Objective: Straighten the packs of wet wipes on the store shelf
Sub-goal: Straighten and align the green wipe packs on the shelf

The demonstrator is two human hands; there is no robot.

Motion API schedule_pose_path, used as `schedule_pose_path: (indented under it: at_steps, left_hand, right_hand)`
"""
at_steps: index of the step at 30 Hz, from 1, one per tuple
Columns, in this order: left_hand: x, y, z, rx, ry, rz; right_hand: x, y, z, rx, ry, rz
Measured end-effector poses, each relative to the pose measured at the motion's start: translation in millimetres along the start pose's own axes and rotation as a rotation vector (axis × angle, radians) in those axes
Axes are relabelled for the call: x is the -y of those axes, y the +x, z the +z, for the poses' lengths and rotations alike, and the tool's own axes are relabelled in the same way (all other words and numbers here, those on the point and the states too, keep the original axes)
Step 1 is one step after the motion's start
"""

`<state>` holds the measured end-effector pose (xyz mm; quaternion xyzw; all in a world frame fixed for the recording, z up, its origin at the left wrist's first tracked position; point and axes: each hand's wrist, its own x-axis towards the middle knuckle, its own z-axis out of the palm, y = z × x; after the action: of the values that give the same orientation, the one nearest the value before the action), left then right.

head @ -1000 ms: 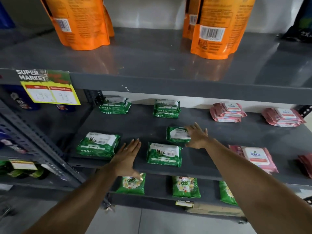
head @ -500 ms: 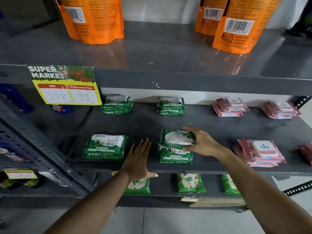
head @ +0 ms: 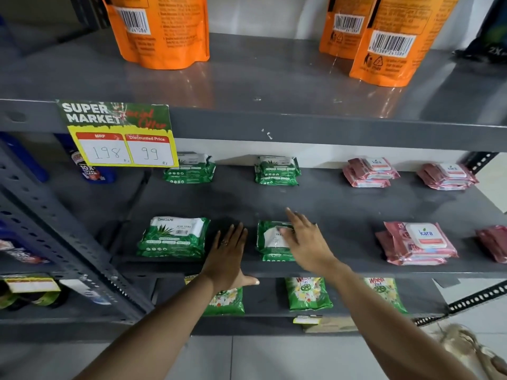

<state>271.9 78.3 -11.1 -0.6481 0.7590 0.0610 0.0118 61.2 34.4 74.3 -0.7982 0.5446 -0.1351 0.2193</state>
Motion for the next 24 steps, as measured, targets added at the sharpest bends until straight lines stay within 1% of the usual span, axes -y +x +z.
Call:
schedule_pose_path:
  at_steps: [2,4,9,13,15,19,20,21,22,24]
  left_hand:
    - [0,1,-2,0.029,-0.013,-0.012]
    - [0,2,-3,0.046,-0.019,-0.021]
    - [0,0,0,0.020,0.008,-0.003]
    - [-1,0,-3,-0.019,-0.017,-0.004]
    - [0,-1,-3,-0.011,-0.012,0.002]
    - [3,0,-1,0.009,-0.002,0.006]
    - [2,0,-1,0.006,-0.008,0.007]
    - [2,0,-1,0.001,-0.014,0.010]
    - [2,0,-1,-0.003,-0.018,0.013]
    - [2,0,-2,-0.012,-0.021,0.016]
  right_hand:
    - [-1,-6,20,0.044,-0.123,0.028]
    - [-6,-7,27,0.064,-0.185,0.042]
    - [-2,0,13,0.136,-0.132,0.046]
    - [-3,-6,-5,0.092,-0.149,-0.053]
    - [-6,-2,-13,0.136,-0.144,-0.097]
    - [-20,8,-28,0.291,0.004,-0.132]
    - [-22,8,-31,0.306,0.019,-0.137]
    - [-21,8,-34,0.282,0.045,-0.132]
    - [-18,8,-35,0.207,0.082,-0.116]
    - [-6,5,-34,-0.016,0.123,-0.039]
